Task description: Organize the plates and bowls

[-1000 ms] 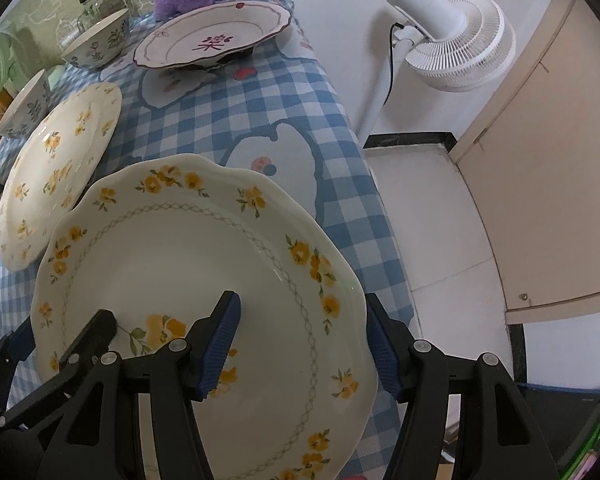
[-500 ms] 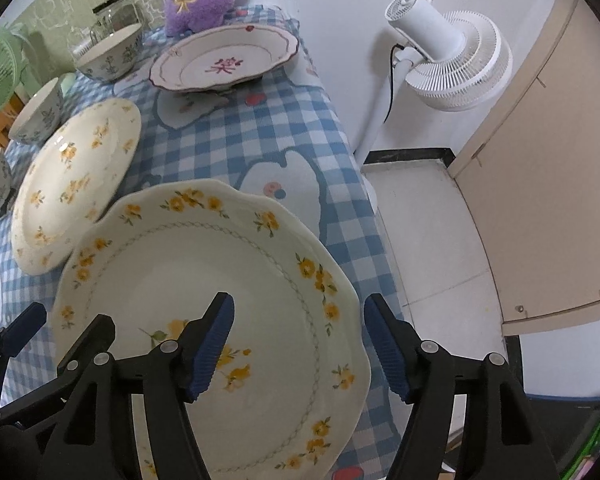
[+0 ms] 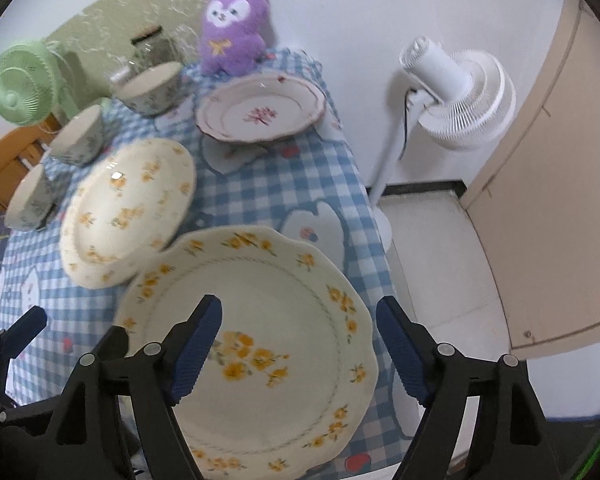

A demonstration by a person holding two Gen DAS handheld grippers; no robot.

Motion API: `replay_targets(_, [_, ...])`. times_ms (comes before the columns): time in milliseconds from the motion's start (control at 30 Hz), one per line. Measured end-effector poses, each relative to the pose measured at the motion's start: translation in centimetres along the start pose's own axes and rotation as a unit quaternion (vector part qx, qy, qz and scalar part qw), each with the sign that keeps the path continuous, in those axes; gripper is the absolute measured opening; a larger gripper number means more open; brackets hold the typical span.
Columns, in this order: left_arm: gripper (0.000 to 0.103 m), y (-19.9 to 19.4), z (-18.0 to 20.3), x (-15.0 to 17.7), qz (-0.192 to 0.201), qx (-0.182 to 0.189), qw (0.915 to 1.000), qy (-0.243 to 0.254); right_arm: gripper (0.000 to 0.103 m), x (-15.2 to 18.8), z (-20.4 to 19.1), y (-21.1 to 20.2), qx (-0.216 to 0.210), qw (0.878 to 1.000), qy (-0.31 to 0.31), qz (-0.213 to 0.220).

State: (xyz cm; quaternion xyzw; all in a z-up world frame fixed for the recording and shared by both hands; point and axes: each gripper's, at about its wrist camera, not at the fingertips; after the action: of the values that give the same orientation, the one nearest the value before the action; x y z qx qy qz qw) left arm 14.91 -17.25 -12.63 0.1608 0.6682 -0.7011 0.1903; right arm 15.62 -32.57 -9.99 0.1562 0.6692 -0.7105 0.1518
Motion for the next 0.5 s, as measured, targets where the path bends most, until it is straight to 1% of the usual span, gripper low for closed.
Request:
replay_targets(233, [0.095,-2.9,-0.8,-0.4,0.031,0.009,0.9995,0.003,0.083,-0.8,-2.4,-3.1,0.0,0.999,-0.025,0.035])
replay_targets(500, [0.095,-5.8,-2.7,-1.2,0.069,0.014,0.9975,0.001,0.088,-1.5,-5.3,-6.9,0.005,0.996,-0.03,0.08])
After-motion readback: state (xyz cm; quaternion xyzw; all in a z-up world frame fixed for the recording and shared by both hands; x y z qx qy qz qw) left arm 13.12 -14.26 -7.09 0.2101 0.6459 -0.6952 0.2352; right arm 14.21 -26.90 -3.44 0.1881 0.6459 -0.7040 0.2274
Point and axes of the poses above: each gripper's, at about its wrist camera, not at the fingertips, and y roughly the way its jaws point, z to its right, x to its underside, and after that the axes turned 8 degrees about -y, right-handed
